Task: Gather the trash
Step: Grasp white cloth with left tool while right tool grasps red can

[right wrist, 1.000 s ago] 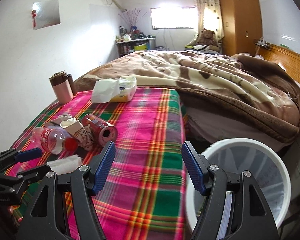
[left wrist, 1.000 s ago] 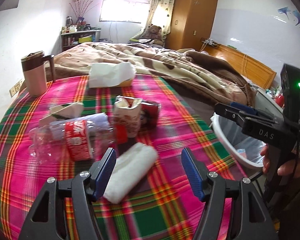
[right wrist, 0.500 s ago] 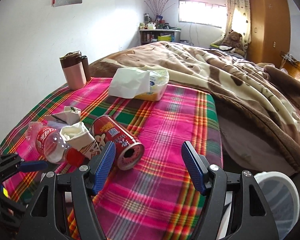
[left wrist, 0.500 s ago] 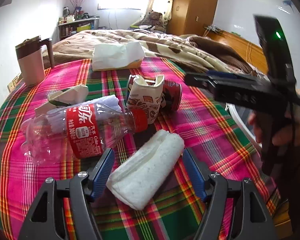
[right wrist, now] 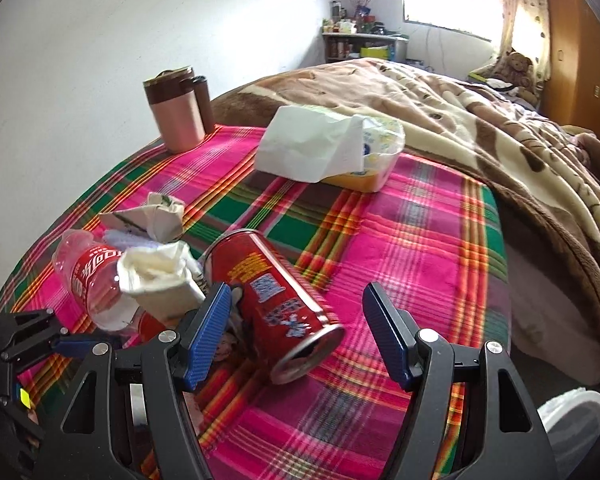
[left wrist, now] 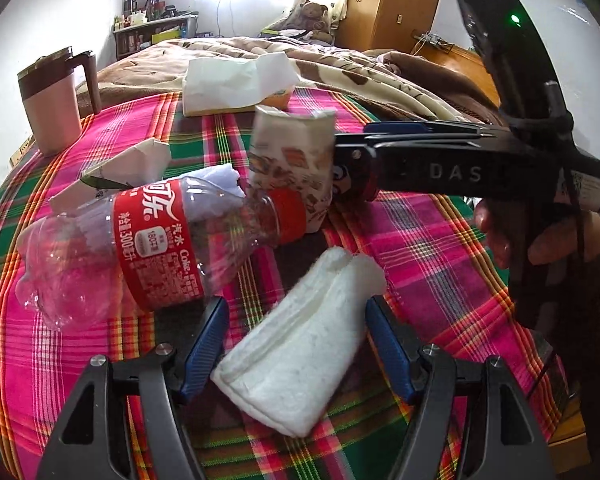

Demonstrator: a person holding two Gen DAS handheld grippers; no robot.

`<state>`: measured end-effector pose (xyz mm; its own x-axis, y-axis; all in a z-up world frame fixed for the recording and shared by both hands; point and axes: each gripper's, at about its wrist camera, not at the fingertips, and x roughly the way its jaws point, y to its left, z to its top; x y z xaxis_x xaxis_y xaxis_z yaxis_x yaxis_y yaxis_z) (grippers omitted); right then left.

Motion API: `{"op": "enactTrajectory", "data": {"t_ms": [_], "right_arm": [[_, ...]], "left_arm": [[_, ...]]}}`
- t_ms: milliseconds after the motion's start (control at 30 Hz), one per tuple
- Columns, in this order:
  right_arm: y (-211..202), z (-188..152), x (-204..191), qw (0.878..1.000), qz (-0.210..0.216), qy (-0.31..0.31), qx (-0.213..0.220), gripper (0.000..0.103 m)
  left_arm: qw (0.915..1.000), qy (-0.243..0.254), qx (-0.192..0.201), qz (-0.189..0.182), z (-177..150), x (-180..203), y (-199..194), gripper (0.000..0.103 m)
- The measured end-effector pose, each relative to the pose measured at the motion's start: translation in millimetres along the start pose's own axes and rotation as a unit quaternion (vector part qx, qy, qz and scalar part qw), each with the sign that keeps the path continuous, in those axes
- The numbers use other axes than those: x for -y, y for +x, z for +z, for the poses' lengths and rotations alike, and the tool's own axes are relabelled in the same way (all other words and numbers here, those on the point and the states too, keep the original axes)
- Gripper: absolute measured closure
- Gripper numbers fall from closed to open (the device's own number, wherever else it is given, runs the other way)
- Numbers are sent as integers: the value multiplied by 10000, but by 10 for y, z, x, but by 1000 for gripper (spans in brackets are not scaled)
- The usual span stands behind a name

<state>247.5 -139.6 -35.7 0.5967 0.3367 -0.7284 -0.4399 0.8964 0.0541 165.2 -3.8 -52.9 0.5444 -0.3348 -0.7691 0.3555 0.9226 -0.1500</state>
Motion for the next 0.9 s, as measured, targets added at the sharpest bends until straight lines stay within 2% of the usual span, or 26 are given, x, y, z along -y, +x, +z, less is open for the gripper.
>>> {"op": "enactTrajectory", "data": {"t_ms": [167, 467, 533, 900], "right_arm": [[87, 23, -53, 9998, 76, -124, -151, 33], [181, 17, -6, 9992, 194, 7, -337, 33], [183, 5, -4, 9993, 122, 14, -350, 37], [33, -115, 164, 9982, -354, 348, -348, 40]], "left_arm": [[10000, -17, -20, -15, 19, -4, 23, 30], [10000, 19, -54, -5, 32, 6, 62, 30], [10000, 13, -56, -2, 37, 1, 65, 30], [9999, 70, -91, -7, 40, 58, 83, 30]]}}
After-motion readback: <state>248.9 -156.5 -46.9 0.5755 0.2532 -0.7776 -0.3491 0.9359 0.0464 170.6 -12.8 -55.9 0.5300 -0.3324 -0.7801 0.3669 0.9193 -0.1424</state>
